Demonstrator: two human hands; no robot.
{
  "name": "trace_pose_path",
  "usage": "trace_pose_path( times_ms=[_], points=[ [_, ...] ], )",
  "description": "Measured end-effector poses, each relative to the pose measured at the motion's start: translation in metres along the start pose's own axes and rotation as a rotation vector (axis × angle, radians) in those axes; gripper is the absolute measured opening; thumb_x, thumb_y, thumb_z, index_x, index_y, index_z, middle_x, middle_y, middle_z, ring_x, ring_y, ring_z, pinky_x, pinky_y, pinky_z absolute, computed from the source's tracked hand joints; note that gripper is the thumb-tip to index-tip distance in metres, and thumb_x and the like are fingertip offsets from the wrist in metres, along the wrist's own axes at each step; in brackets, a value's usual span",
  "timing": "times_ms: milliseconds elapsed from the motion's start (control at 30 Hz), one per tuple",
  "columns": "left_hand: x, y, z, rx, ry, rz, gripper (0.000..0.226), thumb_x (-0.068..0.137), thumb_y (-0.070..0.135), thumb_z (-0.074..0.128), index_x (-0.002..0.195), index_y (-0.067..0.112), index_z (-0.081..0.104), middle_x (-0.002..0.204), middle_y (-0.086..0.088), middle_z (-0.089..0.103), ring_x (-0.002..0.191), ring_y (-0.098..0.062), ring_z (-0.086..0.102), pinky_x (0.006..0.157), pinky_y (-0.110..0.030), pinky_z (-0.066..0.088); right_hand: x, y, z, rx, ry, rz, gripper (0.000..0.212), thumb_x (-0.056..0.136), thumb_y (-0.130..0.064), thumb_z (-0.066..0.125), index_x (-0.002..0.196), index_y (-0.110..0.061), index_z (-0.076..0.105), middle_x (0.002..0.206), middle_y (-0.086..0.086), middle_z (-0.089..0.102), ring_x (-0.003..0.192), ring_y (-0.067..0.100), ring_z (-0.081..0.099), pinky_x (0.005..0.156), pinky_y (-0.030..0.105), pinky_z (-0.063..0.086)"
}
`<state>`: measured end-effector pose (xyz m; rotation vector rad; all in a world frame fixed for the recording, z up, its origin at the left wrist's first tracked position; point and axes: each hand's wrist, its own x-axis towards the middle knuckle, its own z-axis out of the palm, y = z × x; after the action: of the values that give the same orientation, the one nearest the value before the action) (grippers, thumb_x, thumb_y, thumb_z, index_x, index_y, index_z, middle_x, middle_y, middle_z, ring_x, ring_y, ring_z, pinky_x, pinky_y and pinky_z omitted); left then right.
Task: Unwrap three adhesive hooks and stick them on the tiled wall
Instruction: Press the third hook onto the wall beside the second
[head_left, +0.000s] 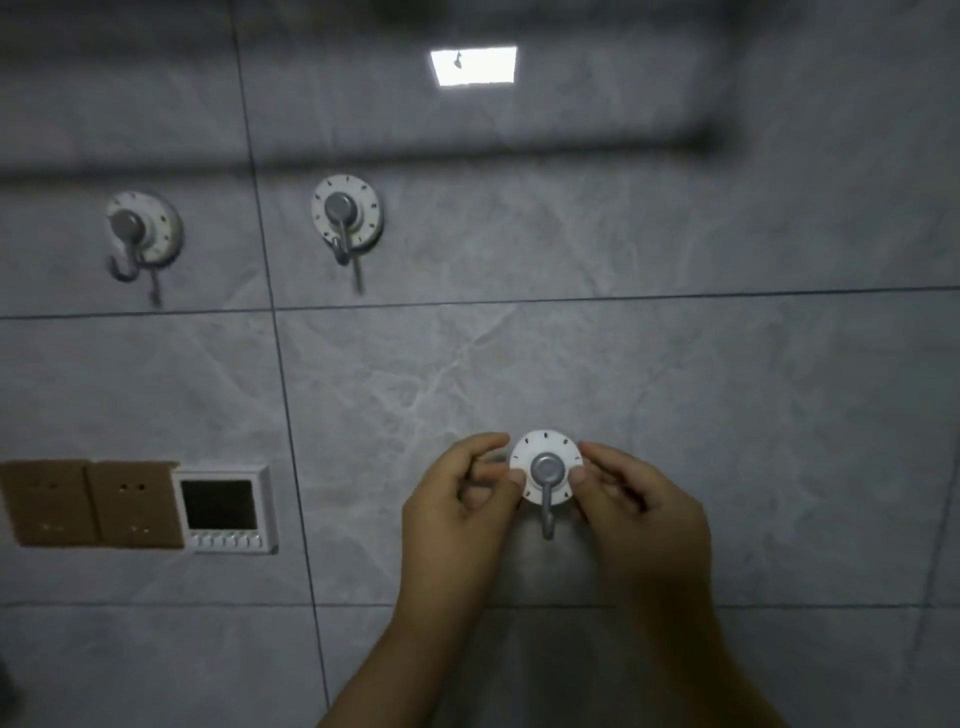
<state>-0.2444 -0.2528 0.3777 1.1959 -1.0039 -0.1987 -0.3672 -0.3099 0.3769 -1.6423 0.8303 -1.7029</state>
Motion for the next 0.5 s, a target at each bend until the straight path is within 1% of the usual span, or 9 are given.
trace_pose_path(
  times_ms=[33,100,133,167,233,300,333,433,500],
  points=[
    [0.005,0.009,0.001,0.001,-0.011,0.034,0.027,0.081,0.016,0.071,0.100,0.035,0.069,0.087,0.004,0.073,0.079,-0.016,0.071,0.080,-0.040,0.059,0.005,-0.007,0.000,0.027,0.010,-0.014,0.020,0.080,-0.010,0.070,0.100,-0.011,0.073,0.088,-0.008,0.072,0.076,-0.009,0.065,0.071,0.004,0.048],
    [0.013,0.026,0.004,-0.004,-0.031,0.094,0.028,0.083,0.018,0.068,0.102,0.039,0.068,0.093,0.002,0.071,0.082,-0.017,0.070,0.079,-0.041,0.059,0.013,-0.021,0.001,0.070,0.023,-0.021,0.021,0.083,-0.013,0.068,0.104,-0.013,0.072,0.095,-0.004,0.073,0.085,0.001,0.068,0.080,0.017,0.054],
    [0.017,0.035,0.007,-0.009,-0.032,0.120,0.027,0.084,0.019,0.067,0.101,0.040,0.068,0.096,0.002,0.070,0.083,-0.016,0.070,0.079,-0.041,0.059,0.017,-0.027,0.002,0.090,0.033,-0.030,0.021,0.084,-0.015,0.066,0.105,-0.016,0.072,0.097,-0.003,0.073,0.087,0.004,0.067,0.082,0.021,0.055],
    [0.022,0.043,0.009,-0.018,-0.027,0.139,0.027,0.085,0.018,0.066,0.100,0.040,0.069,0.098,0.002,0.069,0.084,-0.016,0.070,0.079,-0.040,0.060,0.022,-0.034,0.002,0.106,0.043,-0.042,0.021,0.086,-0.016,0.065,0.105,-0.018,0.071,0.098,-0.004,0.072,0.087,0.004,0.067,0.082,0.021,0.054],
    [0.031,0.058,0.016,-0.042,-0.005,0.166,0.025,0.085,0.018,0.066,0.097,0.039,0.070,0.100,0.003,0.068,0.084,-0.015,0.071,0.080,-0.040,0.060,0.034,-0.046,0.004,0.109,0.065,-0.083,0.021,0.087,-0.017,0.062,0.105,-0.021,0.071,0.098,-0.005,0.070,0.086,0.001,0.065,0.078,0.012,0.051],
    [0.038,0.072,0.022,-0.058,0.019,0.201,0.025,0.086,0.017,0.066,0.096,0.039,0.070,0.100,0.004,0.067,0.079,-0.013,0.072,0.079,-0.039,0.060,0.045,-0.057,0.006,0.086,0.100,-0.133,0.021,0.088,-0.016,0.061,0.106,-0.021,0.071,0.098,-0.008,0.066,0.085,-0.005,0.061,0.072,0.001,0.044],
    [0.041,0.077,0.024,-0.066,0.028,0.221,0.024,0.086,0.017,0.066,0.097,0.039,0.070,0.100,0.005,0.067,0.076,-0.011,0.072,0.078,-0.038,0.060,0.050,-0.063,0.007,0.077,0.122,-0.155,0.022,0.088,-0.015,0.061,0.107,-0.021,0.071,0.097,-0.009,0.063,0.085,-0.008,0.059,0.070,-0.002,0.041],
    [0.054,0.093,0.029,-0.065,0.045,0.277,0.022,0.087,0.017,0.065,0.102,0.031,0.070,0.102,0.005,0.064,0.071,-0.010,0.072,0.077,-0.039,0.060,0.067,-0.081,0.011,0.026,0.177,-0.238,0.023,0.088,-0.014,0.061,0.107,-0.018,0.071,0.089,-0.009,0.055,0.075,-0.010,0.055,0.067,-0.003,0.038],
    [0.065,0.102,0.030,-0.049,0.042,0.304,0.022,0.088,0.016,0.064,0.106,0.027,0.070,0.104,0.003,0.062,0.070,-0.012,0.072,0.077,-0.040,0.060,0.078,-0.092,0.012,-0.024,0.184,-0.301,0.023,0.088,-0.012,0.060,0.107,-0.015,0.071,0.086,-0.006,0.054,0.072,-0.009,0.054,0.067,-0.003,0.036]
  ],
)
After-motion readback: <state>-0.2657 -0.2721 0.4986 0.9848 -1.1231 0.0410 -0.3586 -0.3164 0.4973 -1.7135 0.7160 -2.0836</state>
